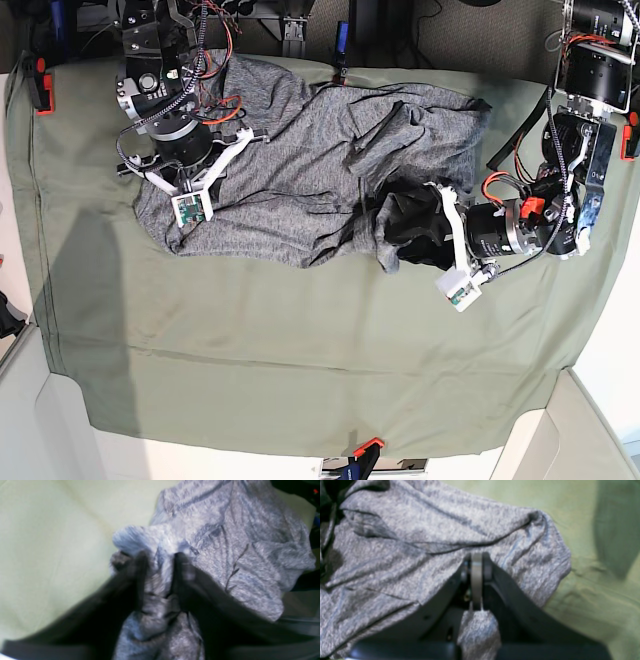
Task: Fold the T-shirt properly
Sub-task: 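Press the folded side down with the left gripper, holding the shirt, then release the shirt end with the right gripper and reposition it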
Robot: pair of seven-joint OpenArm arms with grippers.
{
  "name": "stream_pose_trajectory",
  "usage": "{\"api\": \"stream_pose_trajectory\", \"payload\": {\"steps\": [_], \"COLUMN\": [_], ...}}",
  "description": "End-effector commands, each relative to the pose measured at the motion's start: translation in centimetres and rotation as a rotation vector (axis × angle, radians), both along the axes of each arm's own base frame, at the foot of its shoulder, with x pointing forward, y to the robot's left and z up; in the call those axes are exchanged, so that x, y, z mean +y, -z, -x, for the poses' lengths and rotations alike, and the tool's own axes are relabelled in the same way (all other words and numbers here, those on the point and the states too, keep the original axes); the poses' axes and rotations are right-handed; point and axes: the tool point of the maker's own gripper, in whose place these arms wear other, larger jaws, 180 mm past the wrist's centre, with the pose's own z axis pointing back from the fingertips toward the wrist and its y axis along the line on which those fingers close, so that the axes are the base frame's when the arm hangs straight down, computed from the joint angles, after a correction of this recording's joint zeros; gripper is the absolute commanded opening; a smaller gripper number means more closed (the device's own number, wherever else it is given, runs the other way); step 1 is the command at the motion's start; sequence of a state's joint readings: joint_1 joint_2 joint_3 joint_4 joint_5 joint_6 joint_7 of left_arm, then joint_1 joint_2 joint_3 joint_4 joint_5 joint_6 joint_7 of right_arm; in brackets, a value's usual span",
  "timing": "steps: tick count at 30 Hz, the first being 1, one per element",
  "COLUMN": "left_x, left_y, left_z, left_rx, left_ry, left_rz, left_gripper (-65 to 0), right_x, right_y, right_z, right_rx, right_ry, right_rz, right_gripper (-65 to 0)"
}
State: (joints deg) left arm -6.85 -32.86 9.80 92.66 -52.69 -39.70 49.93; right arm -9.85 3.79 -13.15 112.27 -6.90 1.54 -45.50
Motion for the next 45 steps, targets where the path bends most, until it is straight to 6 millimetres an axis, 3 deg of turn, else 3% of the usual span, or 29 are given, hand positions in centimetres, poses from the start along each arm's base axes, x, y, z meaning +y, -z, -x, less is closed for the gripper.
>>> {"api": "stream_pose_trajectory", "payload": {"steps": [1, 4, 7, 10, 15, 19, 22, 28, 33, 42, 45], "left_x": [-0.1, -0.3, -0.5, -0.4, -0.9, -1.0, -1.0, -1.4, -1.4, -1.4, -1.4], "left_y": [-1.6, -1.1, 0.1, 0.2, -0.4, -0.5, -0.5, -1.1, -1.1, -1.1, -1.1], "left_z": [-0.6, 0.1, 1.0, 1.2, 1.0, 1.0, 1.0, 0.9, 0.9, 0.9, 0.9], "left_rx": [-0.036, 0.005, 0.056, 0.067, 0.050, 0.053, 0.053, 0.042, 0.044, 0.044, 0.044], "left_ry": [0.007, 0.023, 0.050, 0.054, 0.050, 0.051, 0.051, 0.049, 0.050, 0.050, 0.050], "left_rz": [0.028, 0.033, -0.011, -0.021, 0.025, 0.033, 0.035, 0.070, 0.074, 0.075, 0.074], "left_gripper": [-34.5, -33.0, -33.0, -33.0, -33.0, -33.0, -33.0, -33.0, -33.0, -33.0, -33.0], "right_x": [0.0, -0.6, -3.0, -5.3, -7.4, -10.8, -12.5, -11.4, -10.2, -5.9, -5.6], "right_y": [-1.0, -0.9, -0.6, -0.2, 0.9, 1.3, 2.7, 5.8, 5.9, 6.0, 5.8], "right_z": [-0.6, -0.5, -0.2, 0.8, 2.4, 2.7, 3.3, 4.3, 4.2, 4.2, 4.0], "right_rx": [-0.038, -0.027, -0.023, -0.029, 0.013, 0.028, 0.089, 0.193, 0.196, 0.211, 0.205], "right_ry": [0.009, 0.052, 0.167, 0.264, 0.339, 0.439, 0.467, 0.410, 0.385, 0.358, 0.358], "right_rz": [-0.009, -0.008, 0.061, 0.149, 0.157, 0.126, 0.052, -0.064, -0.095, -0.193, -0.200], "right_gripper": [-63.1, -49.9, -38.7, -38.2, -38.1, -27.8, -26.6, -26.6, -26.6, -26.6, -26.6]}}
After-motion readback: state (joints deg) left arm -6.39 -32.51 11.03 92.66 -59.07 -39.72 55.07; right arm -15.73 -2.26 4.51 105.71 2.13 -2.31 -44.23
